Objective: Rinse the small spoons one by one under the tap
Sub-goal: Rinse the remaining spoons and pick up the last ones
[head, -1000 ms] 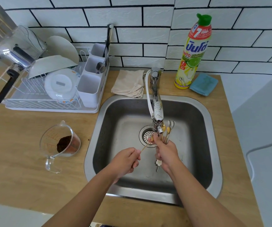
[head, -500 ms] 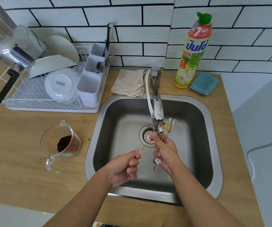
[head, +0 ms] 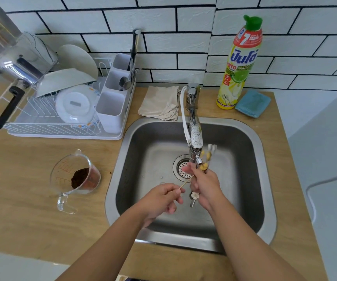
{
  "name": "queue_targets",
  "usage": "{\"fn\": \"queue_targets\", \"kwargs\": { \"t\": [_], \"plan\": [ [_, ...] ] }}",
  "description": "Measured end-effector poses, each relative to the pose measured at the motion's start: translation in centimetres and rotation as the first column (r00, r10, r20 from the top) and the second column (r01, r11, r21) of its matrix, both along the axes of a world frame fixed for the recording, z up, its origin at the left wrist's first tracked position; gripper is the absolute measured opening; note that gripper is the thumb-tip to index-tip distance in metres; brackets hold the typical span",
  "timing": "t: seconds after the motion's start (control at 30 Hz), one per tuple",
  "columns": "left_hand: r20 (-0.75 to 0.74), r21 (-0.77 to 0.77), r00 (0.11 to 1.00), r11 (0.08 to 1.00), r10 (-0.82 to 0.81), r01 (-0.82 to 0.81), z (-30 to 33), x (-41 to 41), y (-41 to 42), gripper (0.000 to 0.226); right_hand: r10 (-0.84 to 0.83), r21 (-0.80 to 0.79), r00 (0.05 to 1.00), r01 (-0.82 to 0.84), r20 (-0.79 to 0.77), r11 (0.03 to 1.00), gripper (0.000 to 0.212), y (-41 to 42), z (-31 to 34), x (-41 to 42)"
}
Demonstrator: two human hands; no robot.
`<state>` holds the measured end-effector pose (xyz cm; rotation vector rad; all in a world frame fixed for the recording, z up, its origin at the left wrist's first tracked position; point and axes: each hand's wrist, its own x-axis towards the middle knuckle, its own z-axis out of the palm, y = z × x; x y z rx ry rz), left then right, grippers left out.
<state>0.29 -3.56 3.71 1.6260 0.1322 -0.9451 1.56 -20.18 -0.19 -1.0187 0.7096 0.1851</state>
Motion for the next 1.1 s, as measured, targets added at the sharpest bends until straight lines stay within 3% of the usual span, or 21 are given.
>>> {"fn": "queue_targets", "kwargs": {
  "t": [0.13, 0.23, 0.33, 0.43, 0.6, 0.73, 0.9, 1.1],
  "plan": [
    [-0.055, -0.104, 0.971, 0.966, 0.232, -0.236, -0.4, 1.5, -2.4, 0.013, -0.153, 0.142, 0.985, 0.139, 0.086, 0.980, 0.012, -1.7, 0.4, 0.2],
    [0.007, -0.061, 0.966, 0.964, 0.258, -0.257, -0.2, 2.8, -5.3, 0.016, -0.115, 0.182, 0.987, 0.093, 0.114, 0.979, 0.014, -2.3, 1.1, -0.2],
    [0.030, -0.030, 0.960, 0.961, 0.277, -0.276, -0.4, 3.4, -7.7, 0.025, -0.161, 0.187, 0.980, 0.138, 0.115, 0.973, 0.035, -2.7, 1.3, -0.4],
    [0.028, -0.014, 0.945, 0.945, 0.327, -0.327, -0.7, 3.8, -8.7, 0.025, -0.201, 0.188, 0.972, 0.176, 0.125, 0.966, 0.031, -2.9, 1.3, -0.4],
    [0.000, -0.185, 0.964, 0.947, 0.266, -0.261, -0.7, 4.0, -8.0, 0.018, -0.223, 0.210, 0.967, 0.195, 0.120, 0.958, 0.035, -3.6, 1.0, -0.3],
    [0.056, -0.095, 0.973, 0.971, 0.224, -0.218, -1.1, 4.2, -6.6, 0.007, -0.215, 0.227, 0.968, 0.182, 0.133, 0.957, 0.031, -3.6, 0.8, -0.1],
    [0.173, 0.026, 0.965, 0.979, 0.195, -0.202, -1.1, 4.3, -5.9, 0.023, -0.240, 0.226, 0.963, 0.209, 0.120, 0.952, 0.025, -3.9, 1.2, 0.3],
    [0.055, -0.167, 0.983, 0.972, 0.178, -0.166, -0.3, 4.3, -6.2, 0.010, -0.264, 0.212, 0.957, 0.236, 0.118, 0.948, 0.016, -4.4, 1.7, 0.0]
  ]
}}
